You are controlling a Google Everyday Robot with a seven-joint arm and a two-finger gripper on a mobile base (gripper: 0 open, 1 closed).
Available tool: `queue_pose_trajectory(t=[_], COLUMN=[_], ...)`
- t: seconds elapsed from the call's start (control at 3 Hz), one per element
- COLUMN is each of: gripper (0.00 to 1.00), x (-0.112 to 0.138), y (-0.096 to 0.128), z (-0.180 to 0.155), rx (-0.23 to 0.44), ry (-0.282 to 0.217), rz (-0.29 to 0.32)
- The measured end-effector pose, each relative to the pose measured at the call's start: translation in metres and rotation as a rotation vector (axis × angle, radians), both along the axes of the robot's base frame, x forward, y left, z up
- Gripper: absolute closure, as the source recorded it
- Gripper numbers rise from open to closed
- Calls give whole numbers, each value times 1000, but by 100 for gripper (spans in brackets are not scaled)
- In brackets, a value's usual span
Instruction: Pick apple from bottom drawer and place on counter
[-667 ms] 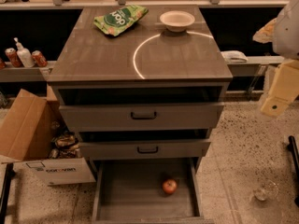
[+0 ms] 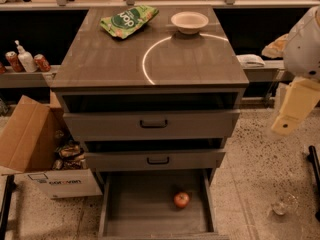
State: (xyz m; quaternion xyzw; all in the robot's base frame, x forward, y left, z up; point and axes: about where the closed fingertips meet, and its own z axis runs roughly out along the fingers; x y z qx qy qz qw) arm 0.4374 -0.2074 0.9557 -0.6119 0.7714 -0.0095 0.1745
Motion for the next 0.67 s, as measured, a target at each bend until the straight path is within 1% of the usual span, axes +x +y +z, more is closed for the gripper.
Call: queue_pose_trajectory(t=[0.33,0.67], gripper=[0,0], x=[-8,-21], y=[20,44], z=[-52,-127], rx=[107,268], ry=[23,58], rz=[70,99])
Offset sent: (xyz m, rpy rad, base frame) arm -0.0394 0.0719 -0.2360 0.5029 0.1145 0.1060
